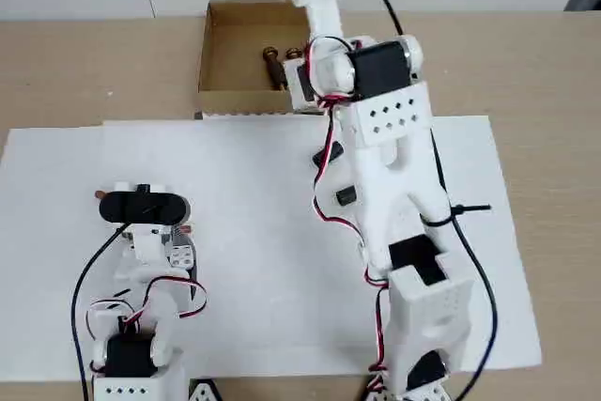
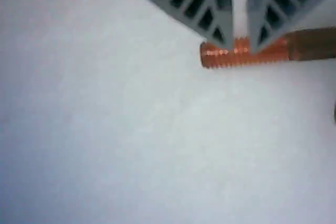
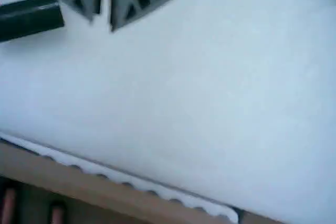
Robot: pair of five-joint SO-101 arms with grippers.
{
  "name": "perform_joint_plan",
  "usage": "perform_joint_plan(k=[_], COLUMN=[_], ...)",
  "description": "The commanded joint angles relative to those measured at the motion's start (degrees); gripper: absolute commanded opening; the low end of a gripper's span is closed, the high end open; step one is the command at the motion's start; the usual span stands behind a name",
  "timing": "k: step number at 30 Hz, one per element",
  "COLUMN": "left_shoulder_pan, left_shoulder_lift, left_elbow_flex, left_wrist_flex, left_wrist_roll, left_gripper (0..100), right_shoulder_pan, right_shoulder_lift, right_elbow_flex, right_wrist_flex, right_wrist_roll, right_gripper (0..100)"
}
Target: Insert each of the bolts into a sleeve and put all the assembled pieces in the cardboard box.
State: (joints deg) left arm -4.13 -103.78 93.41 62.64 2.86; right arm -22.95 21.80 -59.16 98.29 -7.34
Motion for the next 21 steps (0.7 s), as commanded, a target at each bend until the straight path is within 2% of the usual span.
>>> perform_joint_plan(k=[1,6,13,21], left_shoulder_pan=[-0.18,-0.18,-0.18,-0.26], left_shoulder_lift=[-0.53,-0.53,-0.53,-0.53], left_elbow_flex=[-0.22,-0.22,-0.22,-0.22], left_wrist_flex=[-1.23,-1.23,-1.23,-1.23], left_wrist_roll=[-0.18,-0.18,-0.18,-0.18], left_gripper=[1,1,1,1], right_shoulder_pan=[0.31,0.13,0.31,2.24], right_shoulder_lift=[-6.81,-14.29,-14.9,-5.76], right_elbow_flex=[5.8,19.43,30.15,31.56], right_wrist_flex=[1.01,0.48,0.31,-0.04], right_wrist_roll=[-3.96,-10.81,-18.2,-22.51], right_gripper=[0.3,0.4,0.4,0.5])
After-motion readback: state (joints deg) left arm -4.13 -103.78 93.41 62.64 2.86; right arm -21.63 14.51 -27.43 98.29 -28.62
